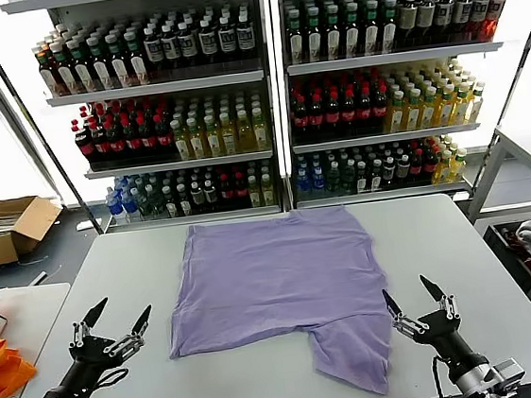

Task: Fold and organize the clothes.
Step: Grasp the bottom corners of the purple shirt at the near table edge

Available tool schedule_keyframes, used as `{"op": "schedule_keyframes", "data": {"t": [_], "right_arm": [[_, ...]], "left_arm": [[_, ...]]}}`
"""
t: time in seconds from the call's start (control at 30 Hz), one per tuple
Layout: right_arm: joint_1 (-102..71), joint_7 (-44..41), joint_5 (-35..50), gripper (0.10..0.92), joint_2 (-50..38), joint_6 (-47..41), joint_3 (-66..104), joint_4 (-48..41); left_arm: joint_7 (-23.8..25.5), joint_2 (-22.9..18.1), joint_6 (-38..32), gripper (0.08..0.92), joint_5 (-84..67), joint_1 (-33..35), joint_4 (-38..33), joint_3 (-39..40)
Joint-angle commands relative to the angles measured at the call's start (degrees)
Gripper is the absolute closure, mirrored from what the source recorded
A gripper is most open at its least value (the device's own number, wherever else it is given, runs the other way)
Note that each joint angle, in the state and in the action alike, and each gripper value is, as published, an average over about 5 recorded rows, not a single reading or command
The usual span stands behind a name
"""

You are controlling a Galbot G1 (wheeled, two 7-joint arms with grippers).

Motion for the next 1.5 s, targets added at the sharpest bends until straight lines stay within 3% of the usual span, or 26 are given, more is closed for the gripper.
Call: {"op": "schedule_keyframes", "data": {"t": [0.03, 0.2, 0.47, 1.33, 1.5], "right_arm": [[-3.4, 7.2, 0.7, 0.203, -6.4, -11.5, -5.0, 5.5], [-5.0, 8.8, 1.4, 0.203, -9.4, -18.4, -7.4, 7.8], [-7.5, 12.1, -2.6, 0.203, -9.3, -24.8, -11.4, 10.4], [-11.5, 15.2, -5.1, 0.205, -6.0, -24.2, -13.8, 8.1], [-11.0, 15.0, -5.5, 0.3, -5.8, -22.9, -14.2, 6.8]], "left_arm": [[-11.5, 14.6, 15.4, 0.177, -7.3, -0.2, 0.4, 9.8], [-13.3, 15.9, 18.0, 0.177, -11.0, -0.4, 1.1, 12.9], [-14.4, 14.1, 18.7, 0.177, -7.7, -0.7, 3.2, 15.9], [-16.4, 10.8, 18.6, 0.177, -10.1, -5.4, 10.4, 18.1], [-16.3, 10.3, 18.6, 0.177, -10.3, -5.9, 11.3, 18.6]]}}
